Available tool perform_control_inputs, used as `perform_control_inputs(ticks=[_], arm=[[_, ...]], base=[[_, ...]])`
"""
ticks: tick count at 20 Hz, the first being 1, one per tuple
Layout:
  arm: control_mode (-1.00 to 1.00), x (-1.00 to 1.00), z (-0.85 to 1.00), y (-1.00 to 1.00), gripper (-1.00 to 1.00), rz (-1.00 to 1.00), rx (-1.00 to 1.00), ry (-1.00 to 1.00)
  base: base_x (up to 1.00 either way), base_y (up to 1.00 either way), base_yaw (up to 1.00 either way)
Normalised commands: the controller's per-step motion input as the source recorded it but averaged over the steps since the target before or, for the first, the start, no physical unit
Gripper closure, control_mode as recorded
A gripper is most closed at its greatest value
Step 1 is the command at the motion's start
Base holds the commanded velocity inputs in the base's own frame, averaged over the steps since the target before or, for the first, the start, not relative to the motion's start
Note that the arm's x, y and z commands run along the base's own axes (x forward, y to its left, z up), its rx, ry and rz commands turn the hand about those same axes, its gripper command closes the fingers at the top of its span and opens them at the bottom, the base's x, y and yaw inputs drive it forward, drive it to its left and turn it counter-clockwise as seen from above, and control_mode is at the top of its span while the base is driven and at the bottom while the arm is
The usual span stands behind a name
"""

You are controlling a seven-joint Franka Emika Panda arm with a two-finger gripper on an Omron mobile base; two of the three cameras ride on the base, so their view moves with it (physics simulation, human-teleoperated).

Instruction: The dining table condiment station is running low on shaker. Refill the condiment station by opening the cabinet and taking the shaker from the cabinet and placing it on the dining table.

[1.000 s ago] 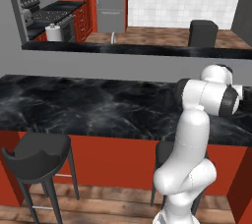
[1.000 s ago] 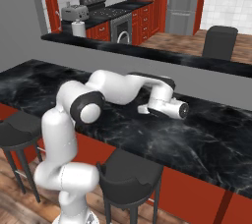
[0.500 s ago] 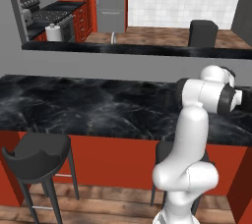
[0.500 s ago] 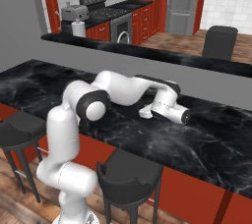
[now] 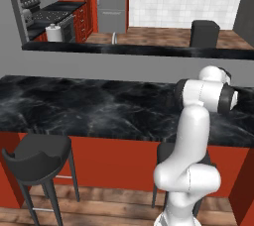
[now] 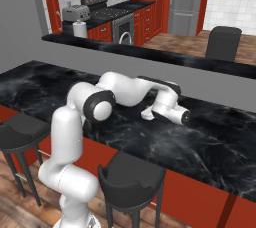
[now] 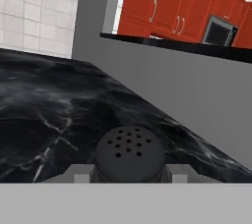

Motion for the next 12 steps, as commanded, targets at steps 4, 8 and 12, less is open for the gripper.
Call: perform_control_inputs(ticks=[4, 8, 12], arm=[[-1.0, 0.24, 0.0, 0.01, 1.0, 0.0, -0.03, 0.13], [-1.0, 0.19, 0.0, 0.0, 1.0, 0.0, -0.02, 0.2], [-1.0, 0.14, -0.09, 0.0, 1.0, 0.0, -0.02, 0.17]], base=[[0.0, 0.0, 0.0], [0.0, 0.0, 0.0], [0.0, 0.0, 0.0]])
